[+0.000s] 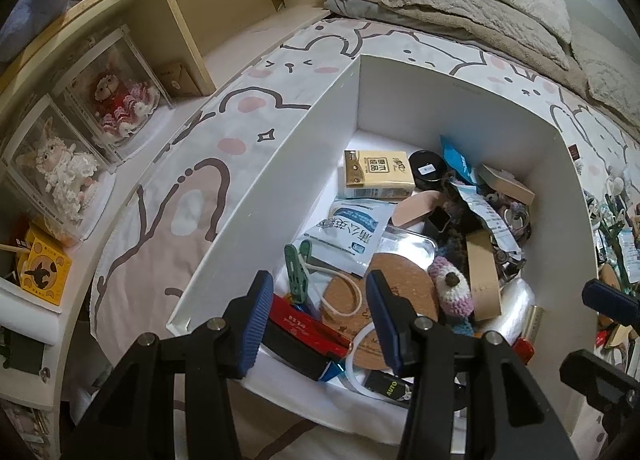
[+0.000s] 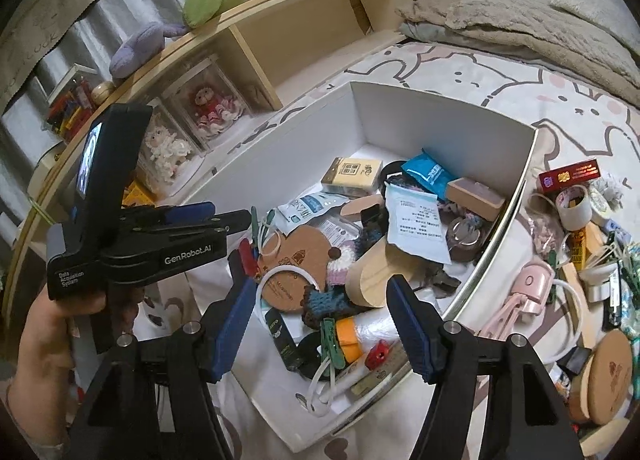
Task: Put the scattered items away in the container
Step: 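Open the right gripper to drop the green clothespin into the box, then move both open grippers back from the box toward the pile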
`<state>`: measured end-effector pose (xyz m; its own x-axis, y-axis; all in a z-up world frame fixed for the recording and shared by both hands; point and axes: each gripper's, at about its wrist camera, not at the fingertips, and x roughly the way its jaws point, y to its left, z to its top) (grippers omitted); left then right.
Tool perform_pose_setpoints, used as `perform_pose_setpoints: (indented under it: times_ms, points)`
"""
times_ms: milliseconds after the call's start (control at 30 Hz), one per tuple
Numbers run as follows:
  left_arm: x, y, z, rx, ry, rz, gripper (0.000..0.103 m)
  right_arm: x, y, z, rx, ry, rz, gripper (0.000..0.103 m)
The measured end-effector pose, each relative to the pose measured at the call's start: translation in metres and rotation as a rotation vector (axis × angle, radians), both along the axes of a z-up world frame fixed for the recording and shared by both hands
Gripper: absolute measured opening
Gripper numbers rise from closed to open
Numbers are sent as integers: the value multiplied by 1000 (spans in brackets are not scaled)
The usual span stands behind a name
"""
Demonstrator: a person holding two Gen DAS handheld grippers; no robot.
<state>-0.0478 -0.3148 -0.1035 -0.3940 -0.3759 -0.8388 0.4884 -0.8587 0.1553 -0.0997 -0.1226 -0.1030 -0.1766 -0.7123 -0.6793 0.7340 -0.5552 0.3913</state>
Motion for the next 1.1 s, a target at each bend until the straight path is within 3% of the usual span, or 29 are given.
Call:
perform_pose_setpoints:
  times_ms: [67, 100, 167, 267, 300, 567, 1100]
  points:
    - [0, 1, 0, 0, 0, 0, 48, 0, 2, 2, 2, 18, -18, 70]
    - [0, 1, 1, 1, 1, -1, 48, -1, 3, 4, 5, 29, -30, 85]
    - [1, 1, 1, 1, 4, -2, 51, -2, 7, 7, -17, 41, -39, 103]
    - [3, 2, 4, 0, 34, 7, 83, -4, 11, 12, -30, 63, -70, 103]
    - [4, 2, 6, 1, 46, 10, 88, -5, 11, 12, -32, 66, -75, 103]
    - [9, 1, 17, 45, 101, 12, 103, -8, 18, 12, -29, 63, -105, 103]
    - [17, 8, 36, 83, 150, 9, 103, -14, 38, 23, -28, 70, -170, 103]
